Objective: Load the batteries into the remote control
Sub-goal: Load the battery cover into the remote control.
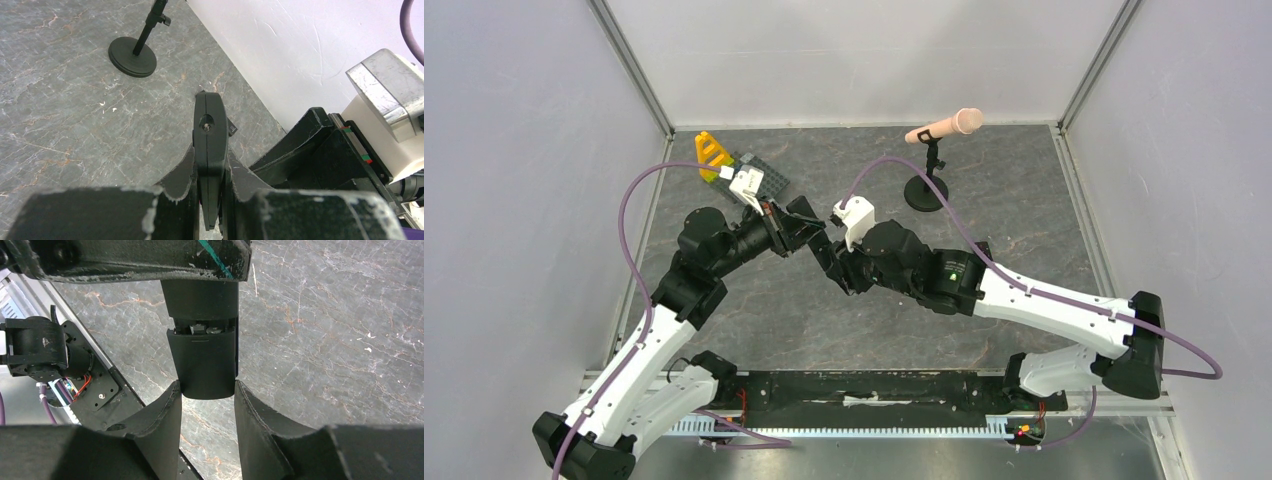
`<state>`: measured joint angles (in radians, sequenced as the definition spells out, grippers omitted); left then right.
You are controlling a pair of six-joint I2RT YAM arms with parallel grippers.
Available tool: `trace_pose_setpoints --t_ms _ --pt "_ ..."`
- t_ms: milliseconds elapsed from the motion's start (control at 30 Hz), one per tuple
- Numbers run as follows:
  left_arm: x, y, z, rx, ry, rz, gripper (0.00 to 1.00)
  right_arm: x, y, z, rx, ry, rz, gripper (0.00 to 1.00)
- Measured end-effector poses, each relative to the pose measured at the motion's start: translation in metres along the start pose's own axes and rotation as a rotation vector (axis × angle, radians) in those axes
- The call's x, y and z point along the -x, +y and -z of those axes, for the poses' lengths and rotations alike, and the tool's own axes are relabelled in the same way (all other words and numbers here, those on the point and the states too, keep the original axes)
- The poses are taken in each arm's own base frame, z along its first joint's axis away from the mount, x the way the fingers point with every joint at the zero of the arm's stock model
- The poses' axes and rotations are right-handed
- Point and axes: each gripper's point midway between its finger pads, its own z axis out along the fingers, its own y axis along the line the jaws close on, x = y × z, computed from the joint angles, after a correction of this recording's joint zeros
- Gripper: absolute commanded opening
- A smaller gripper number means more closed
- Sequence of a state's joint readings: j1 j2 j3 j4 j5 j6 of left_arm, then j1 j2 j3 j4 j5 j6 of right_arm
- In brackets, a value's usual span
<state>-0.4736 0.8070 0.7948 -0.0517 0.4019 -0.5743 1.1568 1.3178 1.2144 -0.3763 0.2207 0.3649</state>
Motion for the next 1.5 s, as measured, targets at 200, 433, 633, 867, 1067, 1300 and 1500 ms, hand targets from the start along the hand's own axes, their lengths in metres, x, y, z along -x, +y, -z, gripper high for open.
trace_pose_setpoints --t_ms 200,433,633,867,1067,1300,1500 --pt "0.0 0.0 0.0 -0.001 0.0 -0.001 0.02 -0.005 -0.002 -0.001 -0.012 0.02 -0.004 0.17" --pt "-0.002 -0.003 0.001 -0.019 0.01 -0.012 0.02 -0.005 -0.002 -0.002 -0.016 0.032 -0.003 0.17" --pt "-0.002 -0.007 0.003 -0.037 0.013 -0.027 0.02 0.001 0.0 -0.002 -0.011 0.023 -0.005 0.17" --pt "-0.004 -0.007 0.003 -0.046 0.019 -0.053 0.02 -0.001 0.002 -0.006 -0.016 0.042 0.001 0.17" --pt "-0.005 -0.006 0.004 -0.044 0.021 -0.059 0.02 -0.002 0.002 -0.008 -0.024 0.058 -0.005 0.17" --pt "-0.007 -0.004 0.004 -0.038 0.024 -0.056 0.02 -0.004 0.001 -0.01 -0.043 0.073 -0.018 0.2" --pt "-0.009 0.001 0.004 -0.01 0.03 -0.03 0.02 -0.005 0.0 -0.013 -0.063 0.091 -0.03 0.22"
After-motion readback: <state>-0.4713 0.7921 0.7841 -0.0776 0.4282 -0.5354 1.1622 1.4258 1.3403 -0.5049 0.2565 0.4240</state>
